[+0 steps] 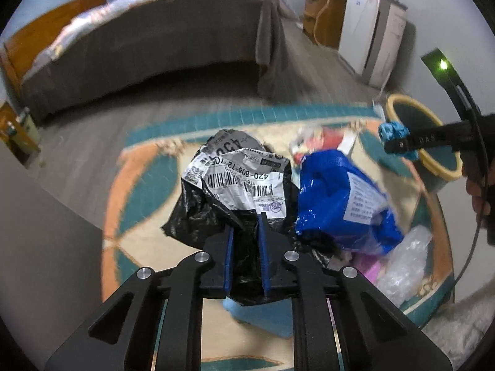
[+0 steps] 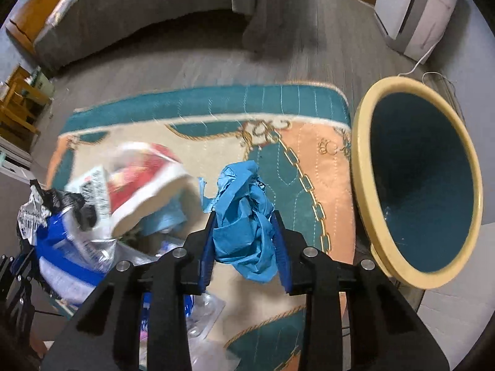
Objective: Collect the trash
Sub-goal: 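Grasp the blue cloth with the right tool while the left tool grasps the black bag, then drop the blue cloth into the bin with the right tool while the left tool drops the black bag in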
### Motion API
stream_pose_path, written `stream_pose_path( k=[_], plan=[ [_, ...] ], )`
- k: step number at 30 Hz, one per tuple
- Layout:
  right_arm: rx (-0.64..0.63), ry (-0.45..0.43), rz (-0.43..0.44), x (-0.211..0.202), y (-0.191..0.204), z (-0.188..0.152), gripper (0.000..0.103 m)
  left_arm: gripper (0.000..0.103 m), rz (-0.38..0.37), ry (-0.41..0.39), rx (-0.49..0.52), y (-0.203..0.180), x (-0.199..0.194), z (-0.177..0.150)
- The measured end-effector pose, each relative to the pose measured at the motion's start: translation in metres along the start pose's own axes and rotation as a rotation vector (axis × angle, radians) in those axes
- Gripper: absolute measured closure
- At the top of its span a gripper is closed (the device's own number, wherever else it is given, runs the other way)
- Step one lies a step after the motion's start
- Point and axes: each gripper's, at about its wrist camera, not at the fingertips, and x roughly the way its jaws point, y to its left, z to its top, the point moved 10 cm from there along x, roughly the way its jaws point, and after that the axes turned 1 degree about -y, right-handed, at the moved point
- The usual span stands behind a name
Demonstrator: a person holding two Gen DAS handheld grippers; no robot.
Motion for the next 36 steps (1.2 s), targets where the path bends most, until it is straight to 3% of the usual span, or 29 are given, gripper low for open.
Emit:
stream_pose_path(
  k=[8,12,16,26,36],
  plan=[
    [0.0,-0.104,0.078,-0.062,0.003,-0.004,0.07,0.088,0.111,-0.129,-0.017,0.019,-0.045,0.028],
    [0.015,-0.147,0.098,-0.095,-0.004,-0.01,0.07,0.088,0.128,-0.178,-0.056,0.029,-0.062,0.039],
    [0.026,-0.194,0.088,-0.123,-0.024,-0.018,0.07,0.088,0.097,-0.215,-0.065,0.019,-0.074,0.049],
    [0.084,-0.226,0.039,-0.116,-0.078,-0.014,0.07,0.088,-0.052,-0.226,0.059,-0.076,-0.059,0.067],
    [0.14,-0.246,-0.038,-0.106,-0.145,0.005,0.07,0.088,-0.185,-0.164,0.186,-0.182,-0.02,0.082]
  ],
)
